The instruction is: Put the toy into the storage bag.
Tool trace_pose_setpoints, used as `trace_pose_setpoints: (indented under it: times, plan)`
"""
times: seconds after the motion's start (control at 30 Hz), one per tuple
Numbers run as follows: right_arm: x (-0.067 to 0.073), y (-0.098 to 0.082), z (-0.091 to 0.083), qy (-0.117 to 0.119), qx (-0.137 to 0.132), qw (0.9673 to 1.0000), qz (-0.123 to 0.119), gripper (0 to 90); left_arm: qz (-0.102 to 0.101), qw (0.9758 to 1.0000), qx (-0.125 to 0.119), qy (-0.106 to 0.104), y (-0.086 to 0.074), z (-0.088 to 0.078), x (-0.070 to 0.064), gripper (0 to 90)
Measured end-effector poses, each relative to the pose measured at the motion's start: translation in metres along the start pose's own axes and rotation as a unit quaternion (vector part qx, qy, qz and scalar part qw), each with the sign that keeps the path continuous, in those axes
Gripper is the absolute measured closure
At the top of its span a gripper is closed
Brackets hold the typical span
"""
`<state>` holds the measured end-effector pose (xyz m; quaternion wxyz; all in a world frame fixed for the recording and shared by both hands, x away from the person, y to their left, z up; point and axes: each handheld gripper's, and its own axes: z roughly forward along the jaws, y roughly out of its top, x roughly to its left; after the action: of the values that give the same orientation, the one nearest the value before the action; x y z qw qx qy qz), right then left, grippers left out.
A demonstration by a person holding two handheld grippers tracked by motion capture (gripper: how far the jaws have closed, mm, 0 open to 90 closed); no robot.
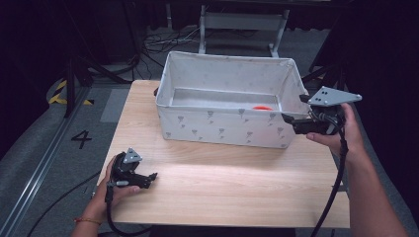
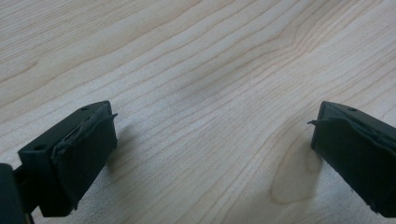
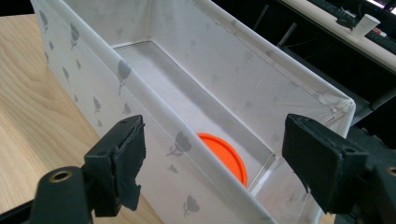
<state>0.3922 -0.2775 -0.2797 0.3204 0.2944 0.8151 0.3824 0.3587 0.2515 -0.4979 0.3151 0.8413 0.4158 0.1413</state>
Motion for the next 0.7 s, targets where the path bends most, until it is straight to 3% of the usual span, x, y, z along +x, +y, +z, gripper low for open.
trace_pose_setpoints:
  times: [0.23, 0.47, 0.7]
  plan:
    - [0.011, -0.013, -0.011, 0.003, 0.001, 0.9998, -0.018, 21.3, 0.000, 1.0000, 0.000, 0.000, 0.000, 0.000, 0.000, 0.5]
    - [0.020, -0.035, -0.010, -0.008, 0.025, 0.9990, -0.036, 20.7, 0.000, 1.0000, 0.000, 0.000, 0.000, 0.000, 0.000, 0.5]
    - [0.023, -0.061, -0.009, -0.012, 0.040, 0.9986, -0.033, 20.6, -0.001, 1.0000, 0.000, 0.000, 0.000, 0.000, 0.000, 0.5]
